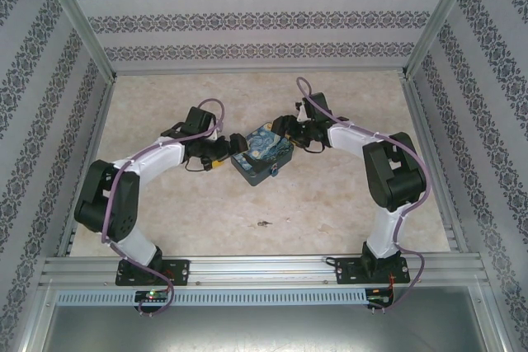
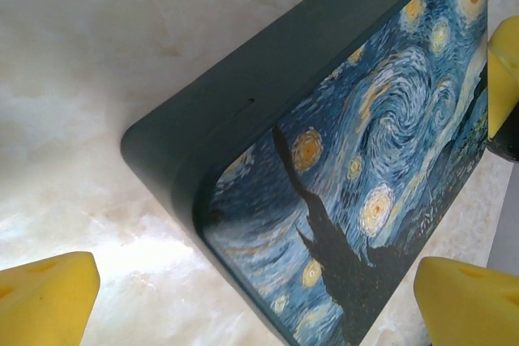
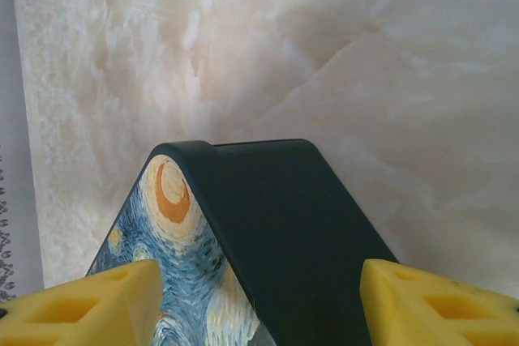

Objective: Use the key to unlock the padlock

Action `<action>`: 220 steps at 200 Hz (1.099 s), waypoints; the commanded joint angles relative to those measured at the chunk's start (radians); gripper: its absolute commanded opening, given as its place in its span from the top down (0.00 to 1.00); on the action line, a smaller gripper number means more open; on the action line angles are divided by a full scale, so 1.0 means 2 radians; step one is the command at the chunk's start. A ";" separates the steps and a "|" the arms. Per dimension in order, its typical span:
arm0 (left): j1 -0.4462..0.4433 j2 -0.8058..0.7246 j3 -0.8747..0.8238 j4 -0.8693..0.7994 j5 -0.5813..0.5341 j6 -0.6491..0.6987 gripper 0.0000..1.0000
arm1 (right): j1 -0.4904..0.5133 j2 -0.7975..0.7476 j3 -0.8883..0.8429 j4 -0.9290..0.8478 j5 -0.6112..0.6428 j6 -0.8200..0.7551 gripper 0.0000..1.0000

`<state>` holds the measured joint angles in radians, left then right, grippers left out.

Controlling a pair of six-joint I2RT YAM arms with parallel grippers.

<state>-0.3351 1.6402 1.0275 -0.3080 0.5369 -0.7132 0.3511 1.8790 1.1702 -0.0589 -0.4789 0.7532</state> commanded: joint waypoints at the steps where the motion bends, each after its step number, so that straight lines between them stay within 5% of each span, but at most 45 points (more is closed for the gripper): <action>1: -0.006 0.021 0.032 -0.001 0.017 -0.002 0.00 | 0.008 -0.028 -0.022 0.007 0.000 -0.005 0.34; 144: -0.006 0.134 0.160 -0.010 0.031 0.020 0.00 | 0.023 -0.133 -0.177 0.093 0.032 0.044 0.27; 220: -0.004 0.106 0.149 -0.047 -0.010 0.058 0.00 | 0.013 -0.177 -0.199 0.069 0.065 0.037 0.20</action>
<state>-0.3344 1.9079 1.3418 -0.3511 0.5526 -0.6460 0.3882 1.5841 0.7959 0.0990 -0.3889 0.8391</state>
